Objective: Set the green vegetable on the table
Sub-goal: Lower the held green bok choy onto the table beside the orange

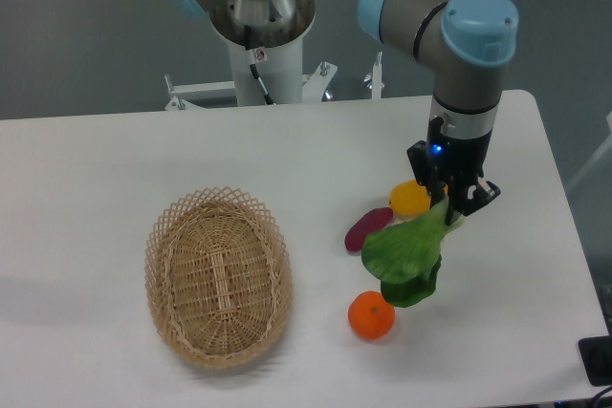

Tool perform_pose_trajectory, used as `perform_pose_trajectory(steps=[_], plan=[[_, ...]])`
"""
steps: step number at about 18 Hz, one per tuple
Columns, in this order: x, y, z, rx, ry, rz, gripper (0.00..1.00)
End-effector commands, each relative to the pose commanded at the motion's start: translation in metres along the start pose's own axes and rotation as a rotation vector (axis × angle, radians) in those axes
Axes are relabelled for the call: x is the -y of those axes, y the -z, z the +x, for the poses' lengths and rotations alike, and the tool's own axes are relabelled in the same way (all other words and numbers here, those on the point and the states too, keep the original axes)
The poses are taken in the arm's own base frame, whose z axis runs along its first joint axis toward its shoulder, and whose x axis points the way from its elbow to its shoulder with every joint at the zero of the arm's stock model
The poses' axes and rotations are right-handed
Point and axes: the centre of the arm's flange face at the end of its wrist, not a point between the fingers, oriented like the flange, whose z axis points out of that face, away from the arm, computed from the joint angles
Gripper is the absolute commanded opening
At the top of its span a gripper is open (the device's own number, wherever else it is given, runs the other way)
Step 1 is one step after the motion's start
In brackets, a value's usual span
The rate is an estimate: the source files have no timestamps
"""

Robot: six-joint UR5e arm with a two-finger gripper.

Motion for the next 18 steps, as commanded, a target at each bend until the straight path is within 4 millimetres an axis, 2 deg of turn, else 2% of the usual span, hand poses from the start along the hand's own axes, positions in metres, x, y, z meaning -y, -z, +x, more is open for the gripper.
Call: perform_pose_trajectory(steps=[9,12,17,18], plan=[[0.0,-0.019,0.001,-0.02,-0.003,-0.003,0.33],[-0.003,-0.038,-0.006,0.007,-0.016,-0.005,0.33],[-0.02,-0.088,-0.022,0.021,-0.09,-0.014,0.33],[-0.028,-0.104,-0.026,0.013,-0.096,-0.016,0.33]])
